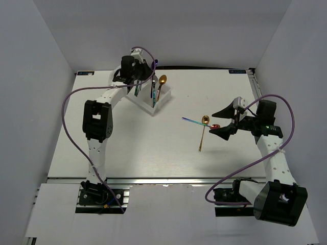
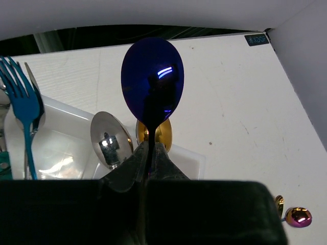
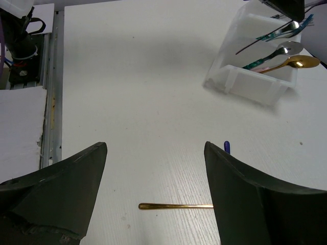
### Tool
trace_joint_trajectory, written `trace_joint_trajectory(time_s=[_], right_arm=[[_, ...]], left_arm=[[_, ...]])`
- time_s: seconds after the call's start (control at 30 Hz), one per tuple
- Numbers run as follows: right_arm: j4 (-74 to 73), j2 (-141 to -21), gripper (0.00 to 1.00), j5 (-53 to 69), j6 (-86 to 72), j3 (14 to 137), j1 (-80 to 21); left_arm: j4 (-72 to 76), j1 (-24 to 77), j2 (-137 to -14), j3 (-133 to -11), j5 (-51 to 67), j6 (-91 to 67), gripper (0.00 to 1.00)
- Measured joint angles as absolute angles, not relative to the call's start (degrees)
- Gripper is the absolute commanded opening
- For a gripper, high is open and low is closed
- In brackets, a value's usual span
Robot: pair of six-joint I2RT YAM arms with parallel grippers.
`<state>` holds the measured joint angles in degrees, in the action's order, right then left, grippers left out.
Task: Sort the eating utensils into containers
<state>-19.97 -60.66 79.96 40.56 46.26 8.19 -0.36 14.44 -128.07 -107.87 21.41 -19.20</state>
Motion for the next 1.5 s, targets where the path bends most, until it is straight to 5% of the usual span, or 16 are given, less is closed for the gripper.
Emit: trace_joint_trajectory(time_s=[0.63,0.73,1.0,1.17,1.23,1.5], right_arm=[[-19.8,-60.7,0.84,79.9,40.2,46.3,8.2],[-19.7,-60.9,0.84,79.7,40.2,46.3,8.2],[-19.6,-61.7,0.84,78.6,39.9,45.9,8.2],[-19.5,-62.3,0.84,76.4,39.8,45.9,8.2],[-19.2,-62.3,0.85,75.1,39.4,45.8,8.2],[-17.7,-65.9,0.85,61.5,35.0,46.0,5.8]], left_arm=[[11.8,14.5,-129.8,-100.4,23.7,-27.0,0.04],[11.8,14.5,-129.8,-99.0,24.2,-27.1,0.14],[12.1,14.8,-129.6,-97.2,24.9,-27.4,0.65],[11.9,14.8,-128.5,-94.8,24.9,-27.0,0.78],[11.6,14.8,-127.2,-93.6,24.9,-26.6,0.96],[9.2,14.8,-109.4,-81.9,24.9,-25.3,0.98]])
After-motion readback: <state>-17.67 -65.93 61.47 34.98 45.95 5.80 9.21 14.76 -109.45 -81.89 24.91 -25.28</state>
